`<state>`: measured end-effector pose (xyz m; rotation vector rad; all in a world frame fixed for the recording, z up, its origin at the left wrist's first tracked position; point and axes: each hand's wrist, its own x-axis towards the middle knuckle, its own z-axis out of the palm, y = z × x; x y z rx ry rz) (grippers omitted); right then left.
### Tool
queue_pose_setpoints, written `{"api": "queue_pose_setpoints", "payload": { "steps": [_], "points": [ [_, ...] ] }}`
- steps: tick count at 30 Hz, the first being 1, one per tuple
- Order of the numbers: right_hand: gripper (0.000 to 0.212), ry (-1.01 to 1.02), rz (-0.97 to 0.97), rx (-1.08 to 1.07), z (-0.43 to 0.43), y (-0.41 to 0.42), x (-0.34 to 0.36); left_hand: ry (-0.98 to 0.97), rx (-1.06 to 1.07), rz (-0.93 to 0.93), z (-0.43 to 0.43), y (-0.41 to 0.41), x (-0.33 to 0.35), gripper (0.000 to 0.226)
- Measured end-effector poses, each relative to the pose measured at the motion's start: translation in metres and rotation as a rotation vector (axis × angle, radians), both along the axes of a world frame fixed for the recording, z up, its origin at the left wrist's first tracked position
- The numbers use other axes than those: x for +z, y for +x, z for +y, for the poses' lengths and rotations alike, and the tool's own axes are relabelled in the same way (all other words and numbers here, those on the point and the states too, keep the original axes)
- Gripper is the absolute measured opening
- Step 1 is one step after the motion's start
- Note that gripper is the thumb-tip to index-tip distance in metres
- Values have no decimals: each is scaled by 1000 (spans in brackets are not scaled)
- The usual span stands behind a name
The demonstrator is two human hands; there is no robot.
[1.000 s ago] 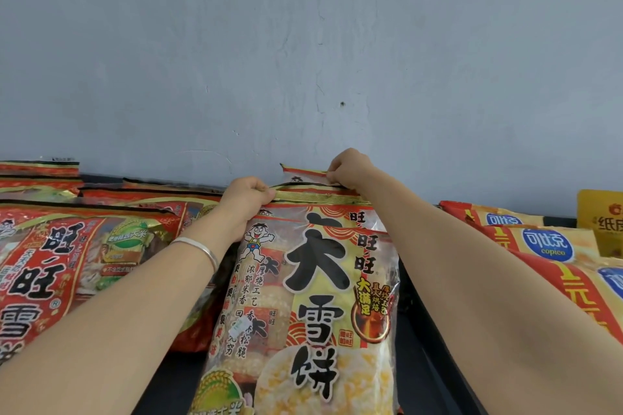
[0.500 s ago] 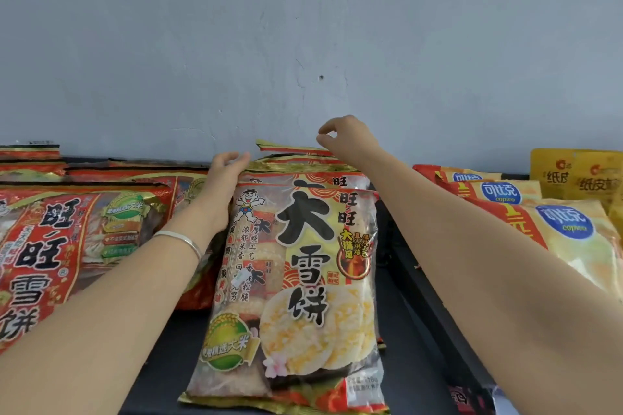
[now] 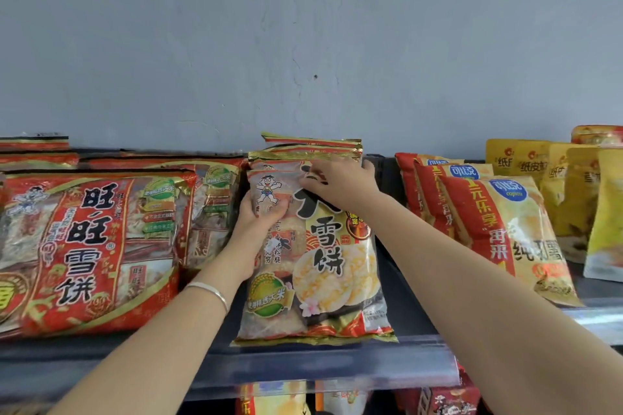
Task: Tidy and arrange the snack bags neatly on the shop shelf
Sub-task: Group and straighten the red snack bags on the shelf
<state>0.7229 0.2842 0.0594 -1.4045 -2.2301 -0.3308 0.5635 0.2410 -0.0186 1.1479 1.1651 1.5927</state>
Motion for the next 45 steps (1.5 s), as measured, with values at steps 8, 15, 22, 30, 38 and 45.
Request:
{"api": "queue_pose_setpoints", "payload": {
  "steps": [8,15,22,30,38,45],
  "points": [
    [41,-49,-2,-101,-11,-2,-1,-12,-71,86,-3,-1,7,73],
    [42,90,69,106,-25,-45,5,131,187,350,-32,-23,25,47],
    [46,20,21,379,-43,-107,-4,204,504,774,-82,-74,25,29],
    [60,-221,76,390,-41,-162,-9,-34,771,833,-112,-160,4,52],
    [65,-155,184,256,-33,-206,-7,-123,805,918,-84,-237,4,69],
    [41,-68,-4,60,-33,-252,2,-16,508,398,-65,-300,12,94]
  ]
}}
